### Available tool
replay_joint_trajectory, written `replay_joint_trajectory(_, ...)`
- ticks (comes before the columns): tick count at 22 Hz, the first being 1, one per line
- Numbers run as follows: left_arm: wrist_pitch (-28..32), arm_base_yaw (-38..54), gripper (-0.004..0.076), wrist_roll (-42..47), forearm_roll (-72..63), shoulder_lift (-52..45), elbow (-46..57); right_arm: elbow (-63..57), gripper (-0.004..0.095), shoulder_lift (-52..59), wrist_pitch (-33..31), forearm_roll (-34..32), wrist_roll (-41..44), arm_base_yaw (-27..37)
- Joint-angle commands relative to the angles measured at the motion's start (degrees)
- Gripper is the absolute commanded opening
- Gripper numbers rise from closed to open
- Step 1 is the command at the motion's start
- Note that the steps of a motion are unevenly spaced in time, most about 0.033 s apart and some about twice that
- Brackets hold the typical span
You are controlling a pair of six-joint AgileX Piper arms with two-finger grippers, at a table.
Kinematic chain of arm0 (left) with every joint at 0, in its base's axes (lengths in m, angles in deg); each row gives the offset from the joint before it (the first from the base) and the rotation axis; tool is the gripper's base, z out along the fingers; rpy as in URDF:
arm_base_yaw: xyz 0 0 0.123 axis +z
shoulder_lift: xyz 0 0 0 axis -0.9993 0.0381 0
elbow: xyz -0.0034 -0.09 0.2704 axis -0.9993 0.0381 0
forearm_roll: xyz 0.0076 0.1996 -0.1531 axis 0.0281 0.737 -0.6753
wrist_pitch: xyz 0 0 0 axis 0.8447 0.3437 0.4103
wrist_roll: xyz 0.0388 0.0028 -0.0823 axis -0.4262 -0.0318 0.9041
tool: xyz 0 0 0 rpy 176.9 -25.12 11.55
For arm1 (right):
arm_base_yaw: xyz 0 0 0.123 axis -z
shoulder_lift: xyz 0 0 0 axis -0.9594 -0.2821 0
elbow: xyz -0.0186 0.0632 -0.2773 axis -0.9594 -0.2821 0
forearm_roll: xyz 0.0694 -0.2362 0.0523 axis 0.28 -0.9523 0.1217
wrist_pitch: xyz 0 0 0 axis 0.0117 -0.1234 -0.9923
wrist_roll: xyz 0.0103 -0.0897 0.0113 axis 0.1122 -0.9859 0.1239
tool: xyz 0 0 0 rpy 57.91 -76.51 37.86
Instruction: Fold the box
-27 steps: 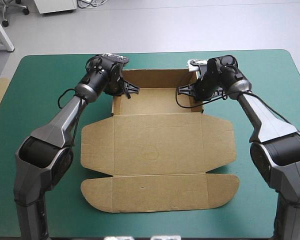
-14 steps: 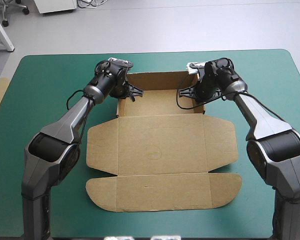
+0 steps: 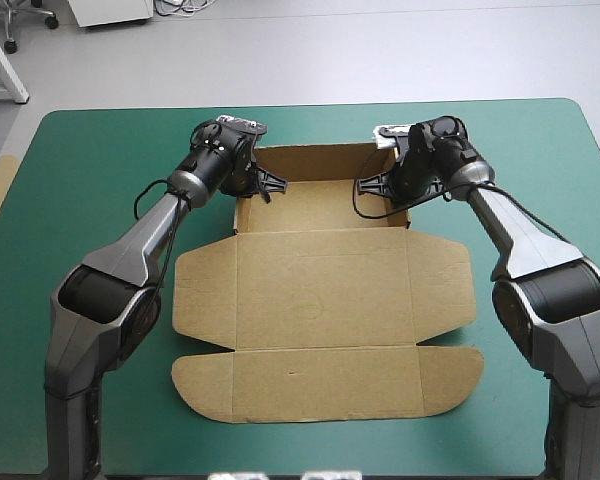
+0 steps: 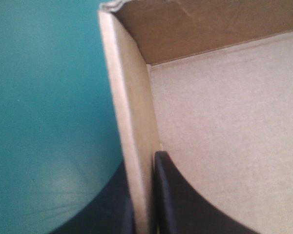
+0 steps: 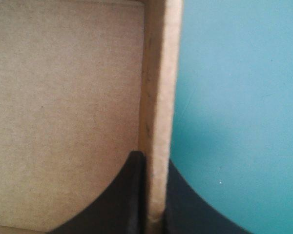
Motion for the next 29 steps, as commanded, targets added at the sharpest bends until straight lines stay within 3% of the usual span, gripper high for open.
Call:
replay_joint_trajectory(1, 0.48, 0.25, -0.001, -2.52, 6.86, -1.38, -0.82, 1.75, 0.0007, 3.21, 0.67, -3.04, -1.94, 0.37)
replay_joint_trajectory(3, -0.41, 0.25, -0.001, -2.52, 6.86, -1.38, -0.82, 1.75, 0.0033, 3.21, 0.28, -3.04, -2.16, 0.37)
replay_joint_trajectory(6, -1.45, 0.36, 0.0013, -2.99, 7.61, -1.6, -0.82, 1.87, 0.0216, 3.53, 0.17, -1.75, -2.97, 0.37)
replay_joint_trajectory(8, -2.1, 0.36, 0.0147, -2.99, 7.22, -2.11, -0.82, 1.87, 0.0313, 3.89, 0.06, -1.22, -2.97, 0.37)
replay_joint_trajectory(9, -2.86, 0.36, 0.0288, -2.99, 6.68, -2.57, -0.82, 1.87, 0.0355, 4.41, 0.06, -0.84, -2.97, 0.37)
replay_joint_trajectory(10, -3.44, 0.36, 0.0375, -2.99, 6.68, -2.8, -0.82, 1.87, 0.0369, 4.54, 0.06, -0.67, -2.97, 0.37)
replay_joint_trajectory(11, -4.15, 0.36, 0.0526, -2.99, 6.68, -3.55, -0.82, 1.87, 0.0384, 5.75, 0.63, 0.0, -2.97, 0.37)
replay_joint_trajectory(13, -4.21, 0.36, 0.0605, -3.67, 5.97, -5.63, -0.82, 1.87, 0.0384, 7.86, 1.12, 0.0, -2.97, 0.37)
replay_joint_trajectory(17, -2.23, 0.36, 0.0603, -4.35, 2.32, -11.62, -0.82, 1.87, 0.0411, 10.94, -0.49, 1.53, -3.39, 0.37)
replay_joint_trajectory(24, -7.4, 0.36, 0.0576, -5.91, 0.16, -15.8, -0.82, 1.75, 0.0428, 14.2, -2.43, 2.1, -4.52, 0.37)
replay_joint_trajectory(29, -3.1, 0.36, 0.0558, -5.48, -0.38, -22.55, 5.59, -2.11, 0.0428, 20.39, 1.0, 2.35, -5.5, 0.37)
